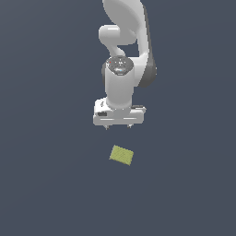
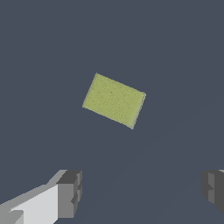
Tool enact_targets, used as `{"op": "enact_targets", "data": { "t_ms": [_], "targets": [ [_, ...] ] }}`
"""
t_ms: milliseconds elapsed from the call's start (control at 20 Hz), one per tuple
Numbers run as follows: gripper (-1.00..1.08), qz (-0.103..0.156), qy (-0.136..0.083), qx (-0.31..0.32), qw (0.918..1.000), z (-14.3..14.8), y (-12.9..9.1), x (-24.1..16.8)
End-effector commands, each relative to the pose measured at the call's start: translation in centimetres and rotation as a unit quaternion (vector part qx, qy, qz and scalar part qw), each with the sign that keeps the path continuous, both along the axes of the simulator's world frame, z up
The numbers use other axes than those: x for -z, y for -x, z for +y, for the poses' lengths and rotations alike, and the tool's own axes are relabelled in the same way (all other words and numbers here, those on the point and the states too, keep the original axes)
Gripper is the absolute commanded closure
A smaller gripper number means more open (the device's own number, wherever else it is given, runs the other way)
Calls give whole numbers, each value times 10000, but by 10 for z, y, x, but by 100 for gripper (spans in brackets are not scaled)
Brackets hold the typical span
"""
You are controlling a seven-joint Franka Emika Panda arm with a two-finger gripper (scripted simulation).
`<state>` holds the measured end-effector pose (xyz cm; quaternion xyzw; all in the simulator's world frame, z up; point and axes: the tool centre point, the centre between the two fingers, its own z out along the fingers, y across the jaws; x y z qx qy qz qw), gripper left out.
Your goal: Pick up the object and move it to a goal position.
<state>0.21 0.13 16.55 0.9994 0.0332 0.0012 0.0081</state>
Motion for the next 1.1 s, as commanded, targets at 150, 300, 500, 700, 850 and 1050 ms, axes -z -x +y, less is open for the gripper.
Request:
{"op": "enact_targets", "data": {
  "t_ms": [150, 300, 500, 700, 850, 1050],
  "targets": [
    [-92, 16, 19, -404, 9992, 1, -5, 7],
    [-92, 27, 31, -718, 9974, 2, -9, 12],
    [-92, 47, 45, -1236, 9923, 4, -16, 21],
    [-92, 67, 53, -1816, 9833, 5, -23, 31],
    [-92, 80, 54, -2245, 9744, 7, -28, 38],
    [-92, 94, 49, -2807, 9597, 9, -35, 48]
  ]
}}
